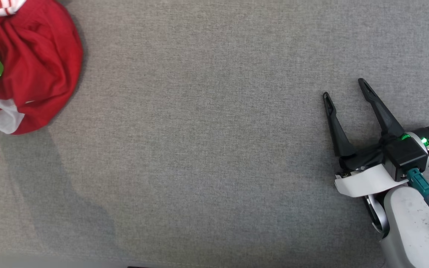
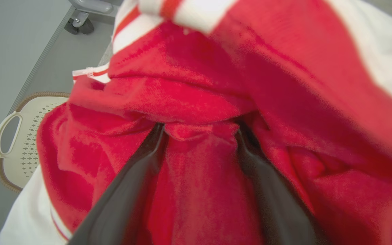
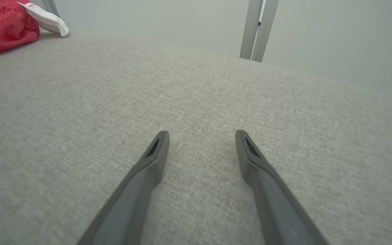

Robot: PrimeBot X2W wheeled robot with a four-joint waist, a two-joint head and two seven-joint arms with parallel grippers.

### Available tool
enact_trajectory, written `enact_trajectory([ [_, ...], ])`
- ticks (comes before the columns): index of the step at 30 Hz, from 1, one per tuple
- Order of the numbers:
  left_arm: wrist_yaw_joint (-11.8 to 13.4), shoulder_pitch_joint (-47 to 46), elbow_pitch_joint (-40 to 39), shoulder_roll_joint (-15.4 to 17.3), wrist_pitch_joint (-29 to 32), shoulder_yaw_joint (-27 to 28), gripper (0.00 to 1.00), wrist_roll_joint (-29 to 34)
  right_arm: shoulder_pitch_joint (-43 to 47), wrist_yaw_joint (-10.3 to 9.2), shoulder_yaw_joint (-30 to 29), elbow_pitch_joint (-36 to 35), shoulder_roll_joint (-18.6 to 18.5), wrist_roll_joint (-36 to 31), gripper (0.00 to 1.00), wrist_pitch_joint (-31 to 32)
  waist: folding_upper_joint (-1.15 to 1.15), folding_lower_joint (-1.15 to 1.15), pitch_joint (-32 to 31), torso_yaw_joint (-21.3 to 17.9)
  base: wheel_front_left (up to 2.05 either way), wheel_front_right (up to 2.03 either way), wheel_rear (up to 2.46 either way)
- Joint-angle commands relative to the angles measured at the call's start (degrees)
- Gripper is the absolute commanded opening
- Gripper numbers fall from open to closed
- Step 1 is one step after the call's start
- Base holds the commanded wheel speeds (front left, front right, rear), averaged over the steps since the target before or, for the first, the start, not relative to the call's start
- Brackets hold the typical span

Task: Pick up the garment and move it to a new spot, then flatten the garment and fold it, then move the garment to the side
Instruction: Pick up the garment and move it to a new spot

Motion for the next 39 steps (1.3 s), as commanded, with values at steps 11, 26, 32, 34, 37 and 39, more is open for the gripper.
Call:
enact_trajectory([
  [11,-0.09,1.16,-6.32,4.36,-19.93,-7.55,0.0,-1.82,0.12,-0.04,0.56,3.82,1.9,0.61,1.0,0.32,0.0,0.0,-4.49,-0.61,0.0,0.0,0.0],
  [26,-0.1,-1.33,-24.12,11.69,-23.51,-21.63,0.0,-5.5,3.34,-0.06,2.06,6.53,6.77,3.92,1.0,0.14,0.0,0.0,-22.17,-9.45,0.0,0.0,0.0],
  [32,-0.1,-1.26,-33.5,11.58,-20.59,-24.77,0.0,-8.73,5.32,-0.06,2.3,6.24,6.97,7.54,1.0,0.14,0.0,0.0,-26.72,-16.63,0.0,0.0,0.0],
  [34,-0.1,-0.82,-36.36,11.05,-19.77,-25.78,0.0,-9.2,5.49,-0.06,2.62,6.0,7.0,8.6,1.0,0.14,0.0,0.0,-27.57,-19.3,0.0,0.0,0.0],
  [37,-0.1,-0.15,-40.01,9.51,-18.65,-27.18,0.0,-9.63,5.35,-0.06,2.73,5.42,6.94,9.54,1.0,0.14,0.0,0.0,-28.15,-22.92,0.0,0.0,0.0],
  [39,-0.08,0.37,-41.96,7.88,-18.29,-28.2,0.0,-9.88,5.08,-0.06,2.71,5.04,6.99,9.83,1.0,0.14,0.0,0.0,-28.08,-25.04,0.0,0.0,0.0],
])
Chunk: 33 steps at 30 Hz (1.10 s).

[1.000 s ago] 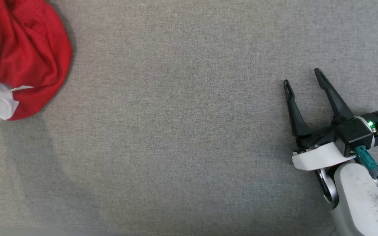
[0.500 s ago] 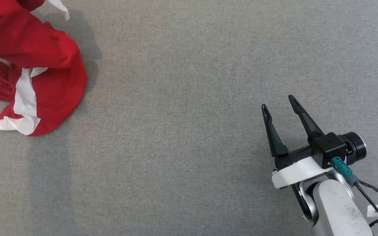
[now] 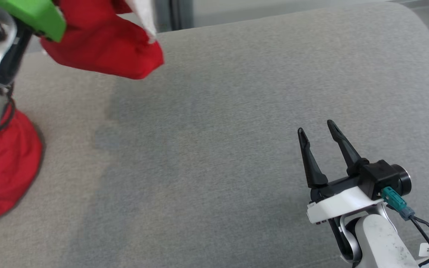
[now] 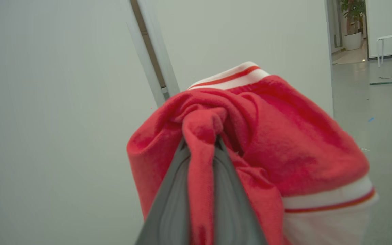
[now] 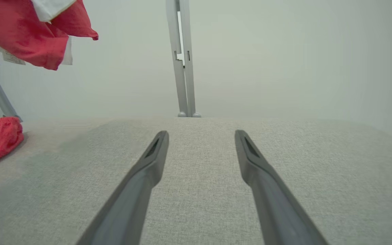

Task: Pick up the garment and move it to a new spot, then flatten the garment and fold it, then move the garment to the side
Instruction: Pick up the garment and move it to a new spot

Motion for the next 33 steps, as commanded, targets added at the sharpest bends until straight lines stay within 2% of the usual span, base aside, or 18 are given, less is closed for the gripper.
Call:
enact_trajectory([
  [1,-0.04,1.34,-0.77,-1.48,0.07,-0.67,0.0,-0.17,0.26,-0.01,-0.17,-0.47,-0.02,0.22,1.0,-0.02,-0.01,0.0,-4.13,-9.08,0.0,0.0,0.0],
  [6,0.23,3.45,-0.36,-7.56,-0.88,-3.55,0.0,-1.14,0.58,-0.01,-0.5,-1.0,0.0,-0.03,1.0,-0.02,-0.01,0.0,-2.14,-12.5,0.0,0.0,0.0],
  [12,0.24,8.63,6.32,-13.59,-4.53,-8.35,0.0,-0.05,-0.41,-0.01,-0.19,-2.24,0.04,0.71,1.0,-0.02,-0.01,0.0,3.12,-14.08,0.0,0.0,0.0],
  [18,0.07,12.92,15.12,-17.06,-10.23,-12.86,0.0,2.46,-2.32,-0.01,0.28,-3.24,0.03,1.16,1.0,-0.02,-0.01,0.0,9.7,-14.16,0.0,0.0,0.0],
  [22,-0.01,14.64,20.55,-18.85,-12.35,-14.35,0.0,3.78,-3.11,-0.01,-0.15,-3.59,0.03,1.16,1.0,-0.02,-0.01,0.0,11.34,-13.86,0.0,0.0,0.0],
  [23,-0.03,14.9,21.34,-19.29,-12.63,-14.54,0.28,4.08,-3.02,-0.01,-0.32,-3.58,0.02,1.01,1.0,-0.02,-0.01,0.0,11.32,-13.71,0.0,0.0,0.0],
  [24,-0.04,15.14,22.1,-19.77,-12.75,-14.5,1.0,4.51,-2.84,-0.01,-0.61,-3.49,0.0,0.74,1.0,-0.02,-0.01,0.0,11.03,-13.38,0.0,0.0,0.0],
  [28,0.85,16.87,19.93,-20.42,-12.98,-12.12,1.0,6.82,-1.33,-0.01,-0.97,-2.97,0.0,-0.42,1.0,-0.02,-0.01,0.0,8.13,-11.43,0.0,0.0,0.0],
  [33,4.13,23.81,12.02,-19.72,-12.96,-6.73,1.0,10.77,0.85,-0.02,-0.82,-2.06,-0.05,-1.21,1.0,-0.02,-0.01,0.0,2.34,-7.84,0.0,0.0,0.0],
])
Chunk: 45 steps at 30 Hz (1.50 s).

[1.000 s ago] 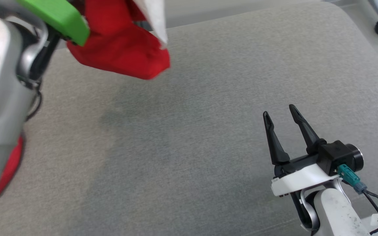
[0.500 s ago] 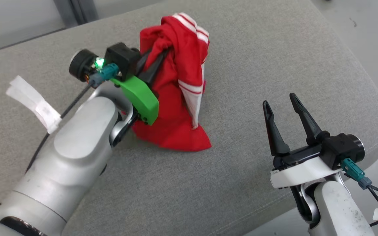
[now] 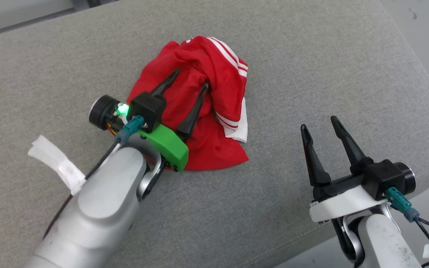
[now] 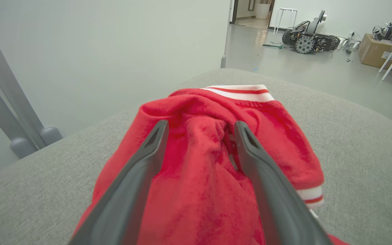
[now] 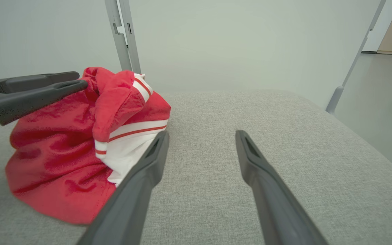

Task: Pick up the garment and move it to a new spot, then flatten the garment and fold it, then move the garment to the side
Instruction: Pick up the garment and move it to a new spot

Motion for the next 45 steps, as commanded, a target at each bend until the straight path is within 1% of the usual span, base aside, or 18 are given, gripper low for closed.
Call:
enact_trajectory([
  [1,1.09,3.39,-1.98,0.48,-0.17,1.36,1.0,1.23,1.48,-0.03,-0.26,0.36,-0.15,-0.7,1.0,-0.02,0.0,0.0,-7.38,5.89,0.0,0.0,0.0],
  [4,2.28,9.81,-5.61,0.6,-0.15,4.21,1.0,2.54,3.32,-0.03,-0.64,1.06,-0.14,-1.22,1.0,-0.02,0.0,0.0,-10.93,9.14,0.0,0.0,0.0],
  [7,3.73,16.25,-8.53,0.47,-0.11,8.76,1.0,3.3,5.08,-0.03,-0.59,1.87,-0.12,-2.23,1.0,-0.02,0.0,0.0,-14.21,12.59,0.0,0.0,0.0],
  [10,5.34,22.75,-11.41,0.14,-0.11,13.55,1.0,4.75,6.43,-0.03,-0.71,2.48,-0.17,-2.54,1.0,-0.02,0.0,0.0,-16.43,15.03,0.0,0.0,0.0],
  [13,6.76,29.5,-15.39,-0.69,-0.1,19.36,1.0,6.71,7.47,-0.03,-0.77,2.75,-0.15,-2.53,1.0,-0.02,0.0,0.0,-17.92,17.07,0.0,0.0,0.0],
  [16,7.32,35.51,-19.36,-1.75,-0.1,23.92,1.0,10.13,8.66,-0.03,-1.23,2.88,-0.14,-2.44,1.0,-0.02,0.0,0.0,-19.04,18.55,0.0,0.0,0.0],
  [20,7.61,41.8,-23.86,-3.73,-0.11,29.24,1.0,13.35,10.06,-0.03,-1.68,2.95,-0.14,-2.35,1.0,-0.02,0.0,0.0,-20.44,19.44,0.0,0.0,0.0],
  [24,5.43,47.53,-27.28,-5.3,-0.11,33.14,1.0,16.55,12.06,-0.03,-3.03,2.82,-0.13,-2.09,1.0,-0.02,0.0,0.0,-21.85,19.99,0.0,0.0,0.0],
  [28,4.49,51.18,-28.78,-6.62,-0.11,36.19,1.0,17.93,13.52,-0.03,-3.17,2.98,-0.14,-2.28,1.0,-0.02,0.0,0.0,-23.26,19.87,0.0,0.0,0.0],
  [32,4.3,53.41,-30.02,-7.46,-0.11,38.58,1.0,19.0,14.36,-0.03,-3.1,3.05,-0.13,-2.34,1.0,-0.02,0.0,0.0,-24.4,19.69,0.0,0.0,0.0],
  [38,3.28,55.22,-31.27,-7.92,-0.11,39.72,1.0,19.49,15.0,-0.03,-3.08,2.54,-0.13,-1.48,1.0,-0.02,0.0,0.0,-25.11,19.77,0.0,0.0,0.0],
  [45,2.8,55.5,-30.82,-8.0,-0.11,39.1,1.0,18.9,15.13,-0.03,-2.26,2.81,-0.13,-0.91,1.0,-0.02,0.0,0.0,-25.21,19.73,0.0,0.0,0.0],
])
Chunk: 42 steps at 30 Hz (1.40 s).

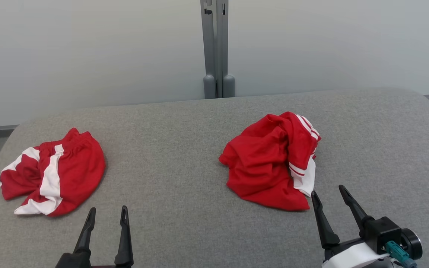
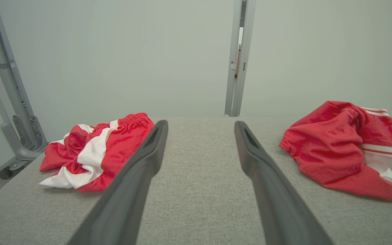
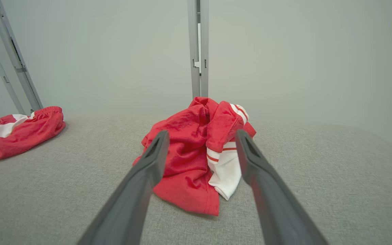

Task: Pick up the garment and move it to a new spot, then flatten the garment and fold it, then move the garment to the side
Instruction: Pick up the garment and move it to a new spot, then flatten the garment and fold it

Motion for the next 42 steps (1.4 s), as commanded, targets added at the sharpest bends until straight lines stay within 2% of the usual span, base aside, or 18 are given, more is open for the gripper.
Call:
enact_trajectory([
  [1,-0.12,0.8,0.49,-0.04,-0.01,-0.04,1.0,-0.19,0.5,-0.03,0.15,0.1,-0.13,0.39,1.0,-0.02,0.0,0.0,0.01,-0.02,0.0,0.0,0.0],
  [42,0.34,0.51,2.19,-0.04,-0.01,-2.78,1.0,0.38,1.61,-0.03,0.56,0.61,-0.13,0.24,1.0,-0.02,0.0,0.0,-1.25,0.14,0.0,0.0,0.0],
])
